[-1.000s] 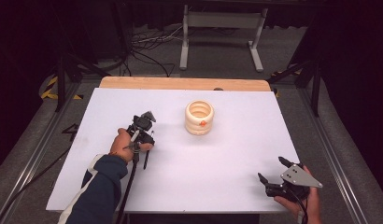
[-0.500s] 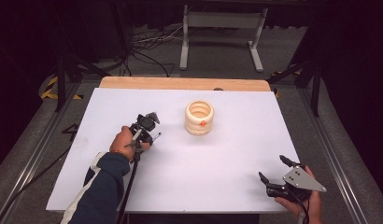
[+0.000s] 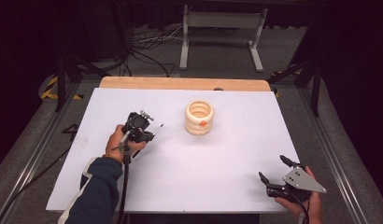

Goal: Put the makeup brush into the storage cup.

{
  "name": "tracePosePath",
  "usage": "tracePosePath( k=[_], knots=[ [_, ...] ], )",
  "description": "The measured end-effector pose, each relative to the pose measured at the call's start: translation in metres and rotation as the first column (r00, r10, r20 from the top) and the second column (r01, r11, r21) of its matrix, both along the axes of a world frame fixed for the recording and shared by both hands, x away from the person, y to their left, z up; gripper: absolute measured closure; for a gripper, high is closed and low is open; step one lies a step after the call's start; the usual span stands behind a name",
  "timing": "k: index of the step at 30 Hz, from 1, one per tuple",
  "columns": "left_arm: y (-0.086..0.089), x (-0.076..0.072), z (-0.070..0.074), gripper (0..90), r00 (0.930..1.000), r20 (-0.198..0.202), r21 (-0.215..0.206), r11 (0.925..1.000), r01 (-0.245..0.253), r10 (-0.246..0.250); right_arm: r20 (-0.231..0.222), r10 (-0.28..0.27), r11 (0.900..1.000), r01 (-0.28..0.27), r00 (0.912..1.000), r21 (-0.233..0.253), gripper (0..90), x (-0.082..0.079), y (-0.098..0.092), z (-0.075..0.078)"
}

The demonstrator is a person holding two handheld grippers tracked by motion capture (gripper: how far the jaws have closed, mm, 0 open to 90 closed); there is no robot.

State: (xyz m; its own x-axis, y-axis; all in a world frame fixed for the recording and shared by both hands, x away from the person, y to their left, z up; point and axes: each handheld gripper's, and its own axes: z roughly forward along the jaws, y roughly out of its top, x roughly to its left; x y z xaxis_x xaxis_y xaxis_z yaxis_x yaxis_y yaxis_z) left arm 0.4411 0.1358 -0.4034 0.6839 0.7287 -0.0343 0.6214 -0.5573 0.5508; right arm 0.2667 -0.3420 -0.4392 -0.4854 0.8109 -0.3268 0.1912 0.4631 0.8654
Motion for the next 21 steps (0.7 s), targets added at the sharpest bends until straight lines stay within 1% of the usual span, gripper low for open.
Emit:
tracePosePath(
  k=[1, 2, 3, 4, 5, 6, 7, 8, 9, 10, 11, 12, 13, 14, 15, 17, 18, 19, 20, 21],
  knots=[
    [0.0, 0.0, 0.0, 83.4, 1.0, 0.0, 0.0, 1.0, 0.0, 0.0, 0.0, 0.0, 1.0, 0.0, 1.0, 0.0, 11.0, 0.0, 0.0, 0.0],
    [0.004, -0.005, 0.006, 83.4, 0.9982, 0.056, -0.042, 0.9989, 0.023, -0.021, -0.004, -0.004, 1.0, 0.004, 1.0, 0.004, 11.0, 0.0, -0.001, 0.0],
    [0.005, -0.008, 0.008, 83.4, 0.9973, 0.072, -0.059, 0.9981, 0.018, -0.014, -0.006, -0.01, 1.0, 0.01, 0.9999, 0.014, 11.1, 0.001, -0.001, 0.0],
    [0.007, -0.011, 0.011, 83.4, 0.994, 0.108, -0.074, 0.997, 0.019, -0.011, -0.007, -0.012, 1.0, 0.012, 0.9999, 0.017, 11.1, 0.001, -0.002, 0.0],
    [0.009, -0.017, 0.015, 83.4, 0.9872, 0.154, -0.11, 0.9922, 0.058, -0.041, -0.004, -0.013, 1.0, 0.013, 0.9999, 0.017, 11.0, 0.001, -0.002, 0.0],
    [0.01, -0.019, 0.017, 83.4, 0.9835, 0.178, -0.098, 0.9938, 0.051, -0.033, -0.003, -0.011, 1.0, 0.011, 0.9999, 0.018, 11.1, 0.0, -0.002, 0.0],
    [0.011, -0.022, 0.02, 83.5, 0.9776, 0.208, -0.102, 0.9931, 0.057, -0.035, -0.004, -0.012, 1.0, 0.012, 0.9999, 0.016, 11.1, 0.0, -0.002, 0.0],
    [0.013, -0.025, 0.022, 83.4, 0.9717, 0.231, -0.122, 0.9892, 0.081, -0.052, -0.006, -0.013, 1.0, 0.013, 0.9999, 0.014, 11.2, 0.001, -0.002, -0.001],
    [0.014, -0.027, 0.024, 83.4, 0.9669, 0.252, -0.127, 0.9891, 0.075, -0.041, -0.007, -0.013, 1.0, 0.013, 0.9999, 0.013, 11.2, 0.001, -0.002, -0.001],
    [0.015, -0.029, 0.026, 83.4, 0.9633, 0.266, -0.137, 0.9878, 0.074, -0.035, -0.007, -0.011, 1.0, 0.011, 0.9999, 0.011, 11.2, 0.001, -0.002, -0.001],
    [0.017, -0.03, 0.028, 83.4, 0.9575, 0.286, -0.169, 0.9813, 0.093, -0.041, -0.007, -0.011, 1.0, 0.011, 0.9999, 0.01, 11.2, 0.001, -0.002, -0.001],
    [0.018, -0.032, 0.029, 83.5, 0.9549, 0.296, -0.184, 0.9791, 0.086, -0.029, -0.009, -0.01, 1.0, 0.01, 0.9999, 0.011, 11.2, 0.001, -0.002, -0.001],
    [0.018, -0.032, 0.029, 83.5, 0.9549, 0.296, -0.184, 0.9791, 0.086, -0.029, -0.009, -0.009, 1.0, 0.009, 0.9999, 0.012, 11.2, 0.001, -0.002, -0.001],
    [0.02, -0.033, 0.031, 83.4, 0.9469, 0.321, -0.205, 0.9739, 0.097, -0.026, -0.009, -0.01, 1.0, 0.01, 0.9999, 0.013, 11.1, 0.001, -0.002, -0.001],
    [0.02, -0.033, 0.031, 83.4, 0.9469, 0.321, -0.205, 0.9739, 0.097, -0.026, -0.009, -0.01, 1.0, 0.01, 0.9999, 0.013, 11.1, 0.001, -0.002, -0.001],
    [0.02, -0.035, 0.033, 83.5, 0.9399, 0.341, -0.213, 0.9717, 0.101, -0.022, -0.014, -0.015, 1.0, 0.015, 0.9998, 0.014, 11.1, 0.002, -0.003, -0.002],
    [0.02, -0.036, 0.034, 83.4, 0.9384, 0.345, -0.222, 0.9692, 0.107, -0.025, -0.014, -0.018, 1.0, 0.018, 0.9997, 0.014, 11.1, 0.002, -0.003, -0.002],
    [0.02, -0.036, 0.035, 83.4, 0.9326, 0.36, -0.225, 0.9683, 0.109, -0.021, -0.012, -0.017, 1.0, 0.017, 0.9998, 0.016, 11.1, 0.001, -0.003, -0.002],
    [0.021, -0.037, 0.035, 83.5, 0.9303, 0.366, -0.247, 0.9618, 0.119, -0.021, -0.009, -0.017, 1.0, 0.017, 0.9998, 0.015, 11.0, 0.001, -0.003, -0.002],
    [0.022, -0.038, 0.036, 83.5, 0.9245, 0.381, -0.259, 0.9576, 0.125, -0.018, -0.009, -0.015, 1.0, 0.015, 0.9998, 0.014, 11.0, 0.001, -0.002, -0.001]
  ],
)
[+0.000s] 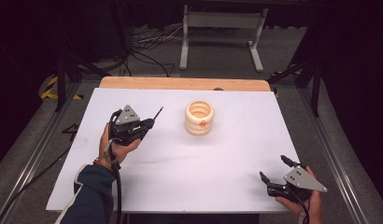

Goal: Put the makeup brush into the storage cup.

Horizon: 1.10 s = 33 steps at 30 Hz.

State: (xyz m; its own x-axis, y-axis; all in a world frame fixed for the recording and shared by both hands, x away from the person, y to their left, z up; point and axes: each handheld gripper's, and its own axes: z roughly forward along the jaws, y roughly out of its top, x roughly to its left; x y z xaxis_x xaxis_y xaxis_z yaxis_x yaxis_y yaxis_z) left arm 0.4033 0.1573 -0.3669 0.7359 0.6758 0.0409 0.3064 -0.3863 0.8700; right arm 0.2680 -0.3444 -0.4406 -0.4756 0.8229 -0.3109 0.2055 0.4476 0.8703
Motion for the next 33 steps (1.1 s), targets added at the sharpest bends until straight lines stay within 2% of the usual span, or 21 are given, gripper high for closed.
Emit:
tracePosePath(
  k=[3, 8, 10, 15, 20, 24, 26, 28, 29, 31, 33],
  knots=[
    [0.001, -0.002, 0.004, 83.4, 0.999, 0.044, -0.047, 0.9989, 0.009, -0.007, -0.002, 0.006, 1.0, -0.006, 1.0, -0.017, 11.1, 0.0, 0.002, 0.0],
    [0.001, -0.004, 0.009, 83.4, 0.9961, 0.087, -0.111, 0.9936, 0.022, -0.012, 0.002, 0.013, 0.999, -0.013, 0.9999, -0.033, 11.0, -0.001, 0.003, -0.001],
    [0.001, -0.005, 0.012, 83.5, 0.9939, 0.108, -0.157, 0.9868, 0.038, -0.022, 0.003, 0.011, 0.999, -0.011, 0.9999, -0.03, 10.9, -0.001, 0.003, -0.001],
    [0.001, -0.003, 0.016, 83.4, 0.991, 0.131, -0.222, 0.9734, 0.055, -0.026, 0.006, 0.008, 0.999, -0.007, 1.0, -0.033, 10.8, -0.001, 0.003, -0.001],
    [-0.004, -0.001, 0.02, 83.4, 0.9863, 0.161, -0.265, 0.9612, 0.078, -0.035, 0.004, 0.008, 0.999, -0.008, 1.0, -0.032, 10.7, -0.001, 0.003, -0.001],
    [-0.006, 0.002, 0.024, 83.5, 0.9833, 0.177, -0.309, 0.9464, 0.095, -0.04, 0.004, 0.004, 1.0, -0.004, 1.0, -0.022, 10.5, -0.001, 0.002, -0.001],
    [-0.009, 0.003, 0.026, 83.4, 0.981, 0.19, -0.313, 0.9448, 0.097, -0.037, 0.007, 0.004, 1.0, -0.004, 1.0, -0.02, 10.4, -0.001, 0.002, -0.001],
    [-0.012, 0.005, 0.028, 83.4, 0.98, 0.195, -0.326, 0.9397, 0.104, -0.041, 0.009, 0.004, 1.0, -0.003, 1.0, -0.019, 10.4, -0.001, 0.002, 0.0],
    [-0.013, 0.006, 0.029, 83.5, 0.9793, 0.198, -0.322, 0.9405, 0.107, -0.044, 0.009, 0.004, 1.0, -0.003, 1.0, -0.019, 10.4, -0.001, 0.002, -0.001],
    [-0.018, 0.008, 0.03, 83.4, 0.9791, 0.198, -0.341, 0.9335, 0.113, -0.046, 0.009, 0.003, 1.0, -0.003, 1.0, -0.018, 10.5, -0.001, 0.001, -0.001],
    [-0.021, 0.01, 0.031, 83.4, 0.9787, 0.2, -0.347, 0.9304, 0.117, -0.049, 0.009, 0.003, 1.0, -0.002, 1.0, -0.019, 10.5, -0.001, 0.002, -0.001]
  ],
)
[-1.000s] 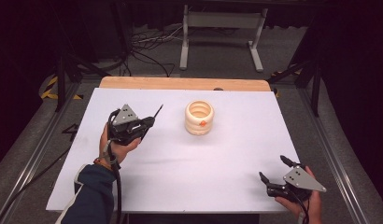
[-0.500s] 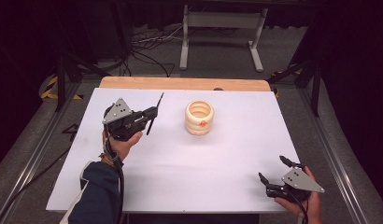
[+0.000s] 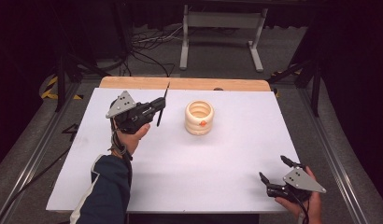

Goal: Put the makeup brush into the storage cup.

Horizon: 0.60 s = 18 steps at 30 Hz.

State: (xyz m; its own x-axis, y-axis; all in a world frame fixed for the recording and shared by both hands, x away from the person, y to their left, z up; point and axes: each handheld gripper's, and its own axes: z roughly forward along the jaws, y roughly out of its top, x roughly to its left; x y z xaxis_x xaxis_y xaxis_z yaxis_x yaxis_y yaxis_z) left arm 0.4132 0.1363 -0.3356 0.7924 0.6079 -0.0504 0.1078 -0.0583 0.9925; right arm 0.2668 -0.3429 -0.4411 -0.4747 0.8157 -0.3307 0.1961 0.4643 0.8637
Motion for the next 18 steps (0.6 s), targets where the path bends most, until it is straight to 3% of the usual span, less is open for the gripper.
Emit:
tracePosePath(
  k=[11, 18],
  knots=[
    [-0.021, 0.013, 0.003, 83.5, 0.9993, 0.015, -0.025, 0.999, 0.036, -0.036, 0.001, 0.001, 1.0, -0.001, 1.0, 0.001, 10.6, 0.0, 0.001, 0.0],
    [-0.039, 0.026, -0.001, 83.4, 0.9981, -0.003, -0.031, 0.9976, 0.062, -0.062, 0.002, 0.0, 1.0, 0.0, 1.0, 0.007, 10.5, 0.0, 0.0, 0.0]
  ],
)
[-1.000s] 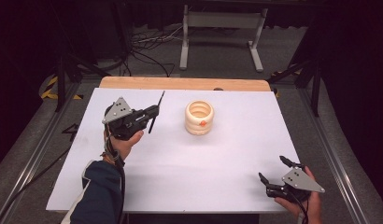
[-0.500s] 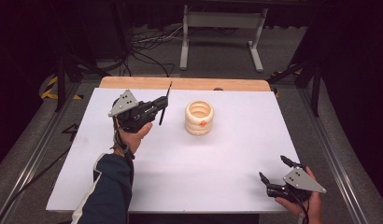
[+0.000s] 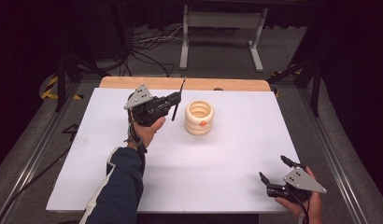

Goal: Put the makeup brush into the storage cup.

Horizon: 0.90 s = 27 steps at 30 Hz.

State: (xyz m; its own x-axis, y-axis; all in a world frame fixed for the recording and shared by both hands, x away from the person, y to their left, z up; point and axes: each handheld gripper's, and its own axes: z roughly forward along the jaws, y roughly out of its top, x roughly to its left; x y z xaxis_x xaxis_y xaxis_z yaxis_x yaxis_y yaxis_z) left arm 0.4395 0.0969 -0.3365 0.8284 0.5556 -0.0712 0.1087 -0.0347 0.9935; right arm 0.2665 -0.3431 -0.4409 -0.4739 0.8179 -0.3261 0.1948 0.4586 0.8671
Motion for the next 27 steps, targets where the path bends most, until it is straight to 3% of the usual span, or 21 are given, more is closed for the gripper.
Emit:
tracePosePath(
  k=[22, 27],
  knots=[
    [-0.053, 0.024, 0.01, 83.4, 0.9971, 0.005, 0.003, 0.9971, 0.076, -0.076, 0.003, -0.002, 1.0, 0.002, 1.0, 0.015, 10.6, -0.001, -0.003, 0.0],
    [-0.066, 0.03, 0.008, 83.4, 0.9961, 0.013, 0.037, 0.9955, 0.087, -0.087, 0.003, -0.002, 1.0, 0.002, 1.0, 0.013, 10.6, -0.001, -0.003, 0.0]
  ],
)
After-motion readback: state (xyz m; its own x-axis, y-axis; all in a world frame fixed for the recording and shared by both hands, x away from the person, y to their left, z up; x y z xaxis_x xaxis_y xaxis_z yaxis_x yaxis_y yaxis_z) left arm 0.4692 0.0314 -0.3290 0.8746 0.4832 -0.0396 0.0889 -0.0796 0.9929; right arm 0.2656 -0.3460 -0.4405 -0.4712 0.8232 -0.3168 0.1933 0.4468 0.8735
